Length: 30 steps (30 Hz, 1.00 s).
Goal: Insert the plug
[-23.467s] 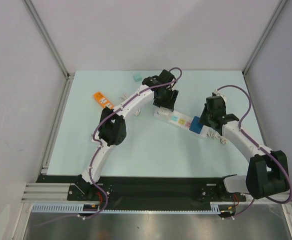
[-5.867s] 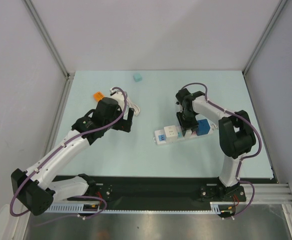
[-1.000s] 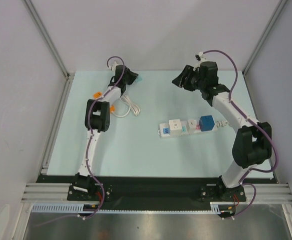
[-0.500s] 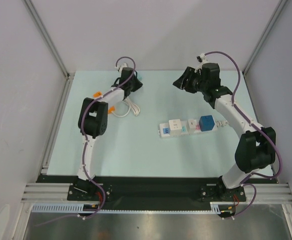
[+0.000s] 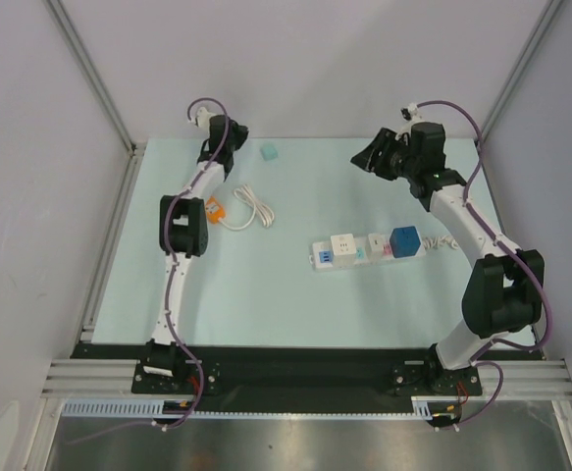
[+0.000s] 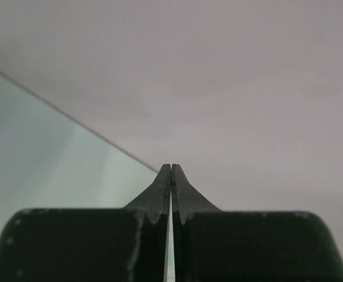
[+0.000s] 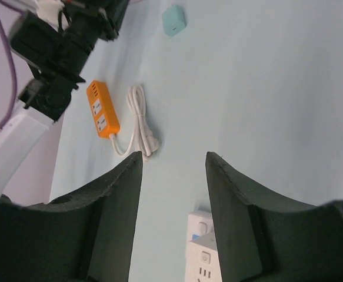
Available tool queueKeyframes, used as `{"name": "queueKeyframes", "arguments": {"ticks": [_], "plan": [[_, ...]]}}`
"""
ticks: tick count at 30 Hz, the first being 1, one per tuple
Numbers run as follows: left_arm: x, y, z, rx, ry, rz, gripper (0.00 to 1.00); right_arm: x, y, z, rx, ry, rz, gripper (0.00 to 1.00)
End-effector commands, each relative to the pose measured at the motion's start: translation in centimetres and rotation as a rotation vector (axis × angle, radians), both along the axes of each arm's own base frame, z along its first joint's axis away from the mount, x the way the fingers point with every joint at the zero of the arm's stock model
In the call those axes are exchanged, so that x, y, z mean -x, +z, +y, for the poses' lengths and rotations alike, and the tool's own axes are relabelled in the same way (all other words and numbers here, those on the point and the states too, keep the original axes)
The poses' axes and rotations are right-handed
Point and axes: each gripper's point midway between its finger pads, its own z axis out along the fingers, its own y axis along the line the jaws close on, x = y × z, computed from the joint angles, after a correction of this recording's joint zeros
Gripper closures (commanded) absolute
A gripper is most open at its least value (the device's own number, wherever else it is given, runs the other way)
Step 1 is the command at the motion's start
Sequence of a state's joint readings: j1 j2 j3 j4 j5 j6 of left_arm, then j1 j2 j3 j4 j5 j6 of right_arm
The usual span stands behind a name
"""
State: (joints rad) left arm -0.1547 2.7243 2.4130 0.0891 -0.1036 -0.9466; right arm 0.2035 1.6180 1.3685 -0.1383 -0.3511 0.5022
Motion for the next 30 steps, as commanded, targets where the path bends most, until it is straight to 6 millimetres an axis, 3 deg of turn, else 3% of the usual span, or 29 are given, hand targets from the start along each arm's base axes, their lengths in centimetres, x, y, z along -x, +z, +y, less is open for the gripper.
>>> {"name": "queueKeyframes", "arguments": {"ticks": [1, 10, 13, 19, 23, 24, 25, 26, 28, 30], "plan": [[-0.2, -3.1, -0.8, 0.123, 0.035, 0.013, 1.0, -0.8, 1.5, -0.9, -0.048, -0.006, -0.052, 0.47], [-0.7, -5.1, -3.4, 0.177, -0.024, -0.016, 1.0, -1.0, 1.9, -1.6, -0.076, 0.016, -0.06, 0.47], [-0.3, -6.7, -4.5, 0.202, -0.042, 0.018, 1.0, -0.9, 1.6, -1.7, -0.075, 0.023, -0.056, 0.47], [0.3, -6.8, -6.6, 0.2, -0.109, 0.028, 1.0, -0.9, 0.4, -2.2, -0.058, 0.033, -0.026, 0.46], [2.1, -6.6, -10.1, 0.214, -0.239, 0.049, 1.0, -1.1, -0.2, -4.2, -0.016, -0.016, 0.008, 0.45], [2.9, -6.2, -11.8, 0.211, -0.294, 0.039, 1.0, -1.1, -0.2, -4.6, -0.005, -0.025, 0.009, 0.45], [3.6, -6.9, -12.6, 0.21, -0.315, 0.058, 1.0, -1.3, 0.0, -5.2, 0.01, -0.042, 0.004, 0.45], [4.4, -5.2, -14.6, 0.218, -0.373, 0.018, 1.0, -1.1, -0.5, -5.5, 0.038, -0.047, 0.017, 0.44], [5.9, -5.4, -16.6, 0.209, -0.434, 0.024, 0.99, -1.1, -1.1, -6.2, 0.074, -0.073, 0.04, 0.44], [7.7, -4.1, -19.6, 0.187, -0.515, 0.004, 1.0, -1.2, -1.8, -6.8, 0.104, -0.087, 0.053, 0.43]]}}
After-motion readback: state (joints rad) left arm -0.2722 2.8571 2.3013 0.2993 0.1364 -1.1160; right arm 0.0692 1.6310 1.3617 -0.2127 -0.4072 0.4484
